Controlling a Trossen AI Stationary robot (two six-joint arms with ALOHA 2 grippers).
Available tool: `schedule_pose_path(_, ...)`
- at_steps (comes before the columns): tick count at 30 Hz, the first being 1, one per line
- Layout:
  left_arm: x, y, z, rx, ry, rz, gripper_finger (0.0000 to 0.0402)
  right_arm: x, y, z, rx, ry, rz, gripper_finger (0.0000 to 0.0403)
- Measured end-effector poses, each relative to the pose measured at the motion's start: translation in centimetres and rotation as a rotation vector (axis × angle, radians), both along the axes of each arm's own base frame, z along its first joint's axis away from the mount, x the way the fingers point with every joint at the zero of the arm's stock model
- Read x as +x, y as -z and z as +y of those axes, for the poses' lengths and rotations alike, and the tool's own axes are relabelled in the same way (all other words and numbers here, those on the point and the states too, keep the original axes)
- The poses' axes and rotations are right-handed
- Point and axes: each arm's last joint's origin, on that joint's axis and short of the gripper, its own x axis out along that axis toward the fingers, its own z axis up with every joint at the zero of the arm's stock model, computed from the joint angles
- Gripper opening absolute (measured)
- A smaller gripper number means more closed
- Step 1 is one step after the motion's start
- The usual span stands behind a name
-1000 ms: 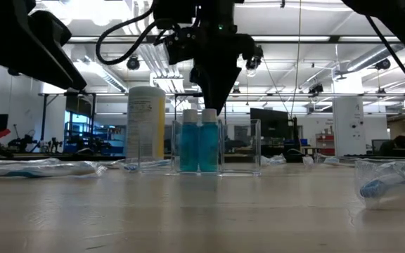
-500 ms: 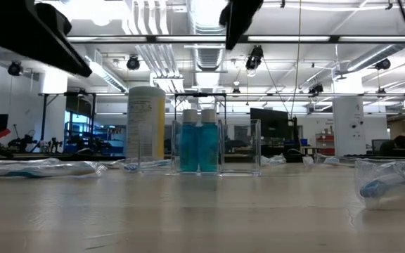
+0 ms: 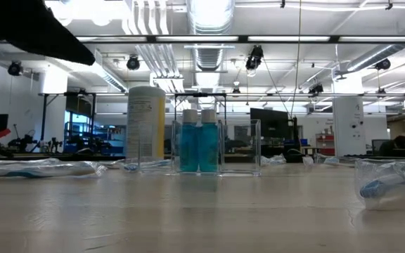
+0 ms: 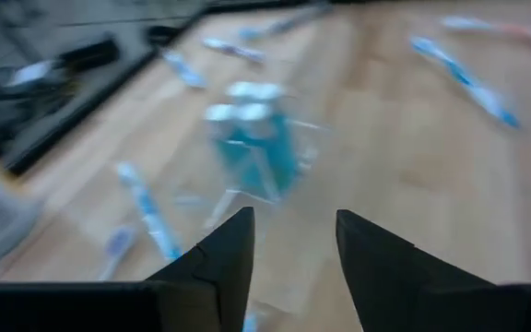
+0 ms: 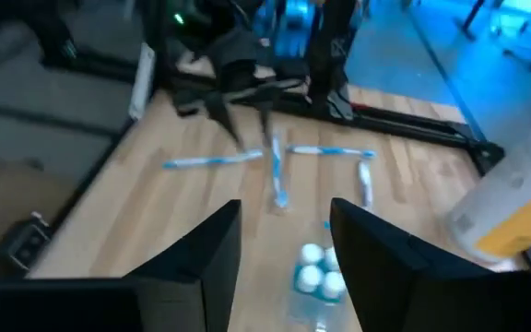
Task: Pick & Place toothbrushing station
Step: Adjust the transparent organizer
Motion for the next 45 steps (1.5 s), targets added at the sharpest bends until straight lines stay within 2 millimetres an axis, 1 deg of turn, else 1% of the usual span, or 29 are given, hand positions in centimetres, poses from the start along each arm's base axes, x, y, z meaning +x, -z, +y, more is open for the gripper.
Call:
schedule_pose_path(2,-0.1,0.3,0.8,-0.028,-0.090,-0.042,0.0141,-1.3,2.8,-0.4,0.052,0.014,-0.053,0.0152)
schedule_pose_path(5,-0.1,1.2,2.0,-0.077,-0.181,-0.074,0.0107,-2.6,7.3,-0.7,0.103,0.027,-0.132,0.0131)
schedule_pose_path(7,-0.1,2.0,2.6,-0.095,-0.212,-0.086,0.0077,-3.0,10.0,-0.8,0.123,0.027,-0.194,0.0111)
schedule_pose_path(10,0.0,3.3,3.2,-0.136,-0.237,-0.121,0.0019,-3.6,13.9,-0.9,0.144,0.024,-0.244,0.0073)
schedule_pose_path(11,0.0,3.7,3.4,-0.153,-0.240,-0.129,0.0010,-3.7,15.0,-1.0,0.147,0.026,-0.252,0.0061)
schedule_pose_path(13,0.1,4.4,3.8,-0.191,-0.247,-0.147,0.0009,-4.1,17.0,-1.1,0.164,0.029,-0.261,0.0036)
schedule_pose_path(15,0.1,5.1,4.2,-0.226,-0.254,-0.148,0.0009,-4.2,18.2,-1.1,0.185,0.025,-0.269,0.0016)
schedule_pose_path(17,0.3,5.5,4.8,-0.255,-0.276,-0.165,0.0005,-4.2,19.4,-1.0,0.195,0.026,-0.245,0.0011)
schedule_pose_path(19,0.4,5.8,5.3,-0.279,-0.297,-0.183,0.0004,-3.9,20.0,-0.8,0.191,0.023,-0.225,0.0009)
schedule_pose_path(22,0.7,6.1,5.8,-0.281,-0.296,-0.185,0.0005,-2.6,19.7,-0.2,0.194,-0.028,-0.209,0.0009)
schedule_pose_path(24,0.9,6.2,6.1,-0.284,-0.302,-0.196,0.0004,-1.7,19.8,0.3,0.171,-0.097,-0.154,0.0008)
schedule_pose_path(28,1.1,6.2,6.5,-0.285,-0.321,-0.197,0.0003,0.7,19.9,1.4,0.138,-0.180,-0.059,0.0008)
schedule_pose_path(31,1.2,6.2,6.8,-0.292,-0.325,-0.185,0.0004,2.5,20.6,2.0,0.109,-0.178,0.037,0.0008)
schedule_pose_path(34,1.3,6.3,6.9,-0.293,-0.330,-0.181,0.0002,4.3,20.8,2.5,0.079,-0.178,0.098,0.0008)
schedule_pose_path(36,1.4,6.3,7.1,-0.291,-0.338,-0.181,0.0003,5.4,21.0,2.8,0.051,-0.152,0.135,0.0008)
schedule_pose_path(41,1.1,6.9,7.8,-0.295,-0.371,-0.183,0.0002,7.3,21.6,2.9,-0.038,0.009,0.231,0.0008)
schedule_pose_path(45,0.8,7.3,8.1,-0.307,-0.391,-0.186,0.0003,7.7,21.8,2.8,-0.072,0.097,0.290,0.0008)
